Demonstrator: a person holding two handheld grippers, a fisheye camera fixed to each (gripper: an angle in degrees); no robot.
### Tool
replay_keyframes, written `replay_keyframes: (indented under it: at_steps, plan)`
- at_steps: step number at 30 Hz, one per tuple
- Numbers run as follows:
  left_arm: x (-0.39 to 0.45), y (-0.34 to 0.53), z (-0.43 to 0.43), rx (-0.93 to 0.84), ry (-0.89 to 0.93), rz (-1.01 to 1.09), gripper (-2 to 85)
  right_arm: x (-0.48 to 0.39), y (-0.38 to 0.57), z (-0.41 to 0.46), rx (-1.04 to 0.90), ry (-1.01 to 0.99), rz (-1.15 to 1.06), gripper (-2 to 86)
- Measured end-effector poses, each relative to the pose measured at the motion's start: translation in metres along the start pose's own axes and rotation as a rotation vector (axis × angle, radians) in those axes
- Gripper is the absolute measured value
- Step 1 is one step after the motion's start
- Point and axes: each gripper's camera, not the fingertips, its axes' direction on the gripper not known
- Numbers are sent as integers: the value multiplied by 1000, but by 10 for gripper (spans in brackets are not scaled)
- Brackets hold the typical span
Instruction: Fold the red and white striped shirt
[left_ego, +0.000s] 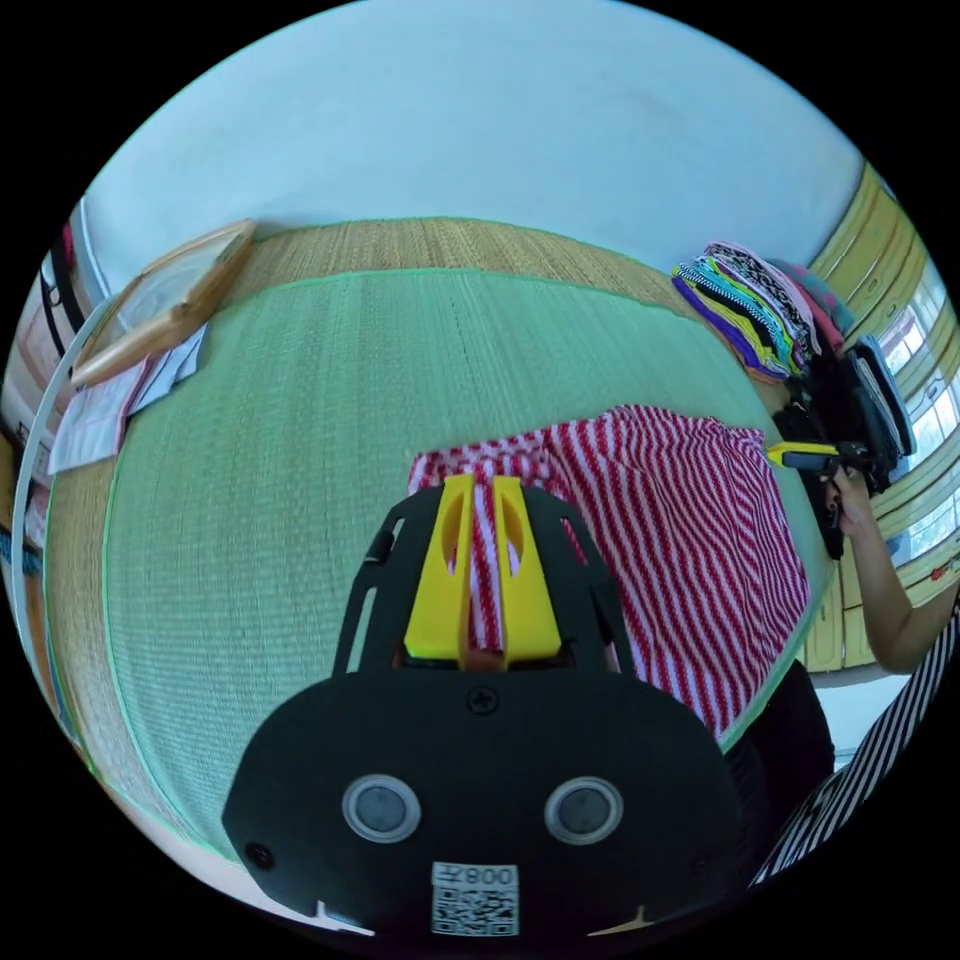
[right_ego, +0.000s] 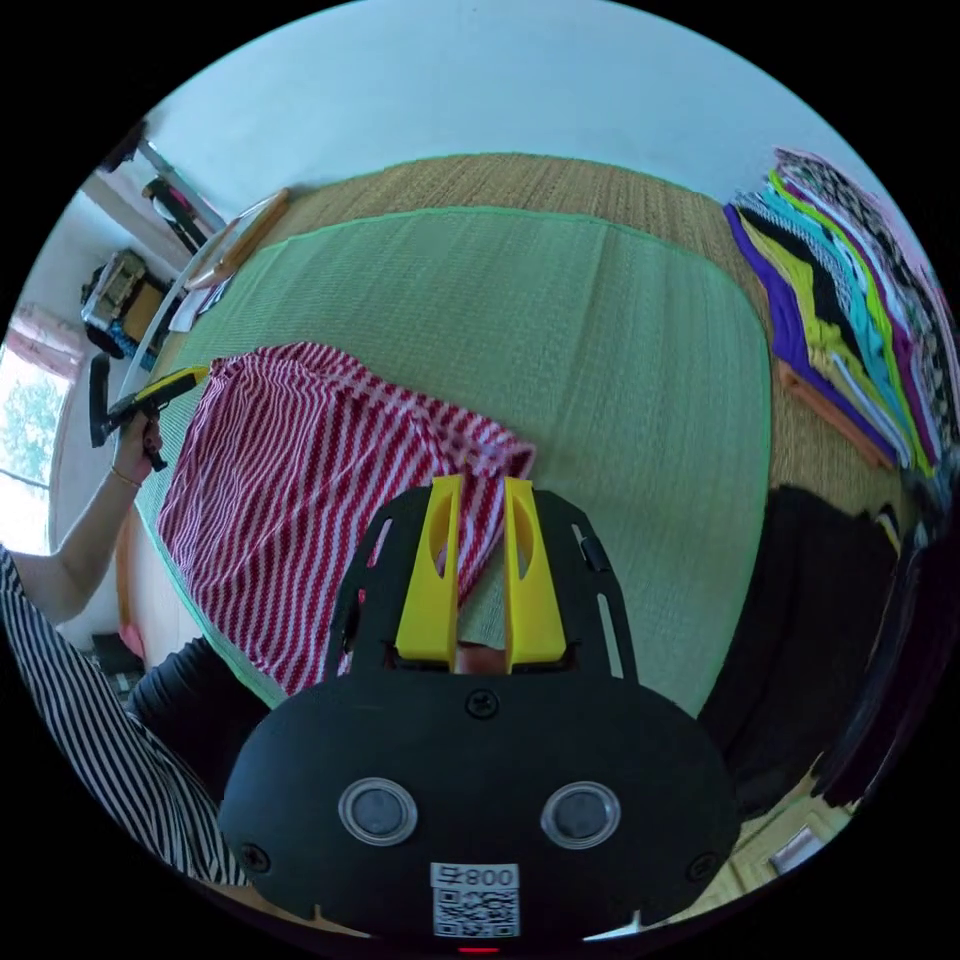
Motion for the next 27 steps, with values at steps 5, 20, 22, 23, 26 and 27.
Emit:
replay_keyframes:
  at_steps: [5,20,22,23,26,27]
  plan:
    - [-2,31,3,-100,-29,-17,28,11,32,11,3,-26,88,64]
    - [3,32,-28,-17,-2,12,19,-11,27,-16,62,137,-127,51]
    - [4,29,-26,-17,17,22,17,-19,19,-9,46,184,-182,47]
    - [5,28,-23,-18,34,25,16,-20,15,-3,31,193,-199,35]
    - [8,24,-16,-30,61,36,12,-14,3,11,-16,134,-206,12]
    - [9,23,-15,-31,56,41,11,-11,-1,15,-24,116,-201,5]
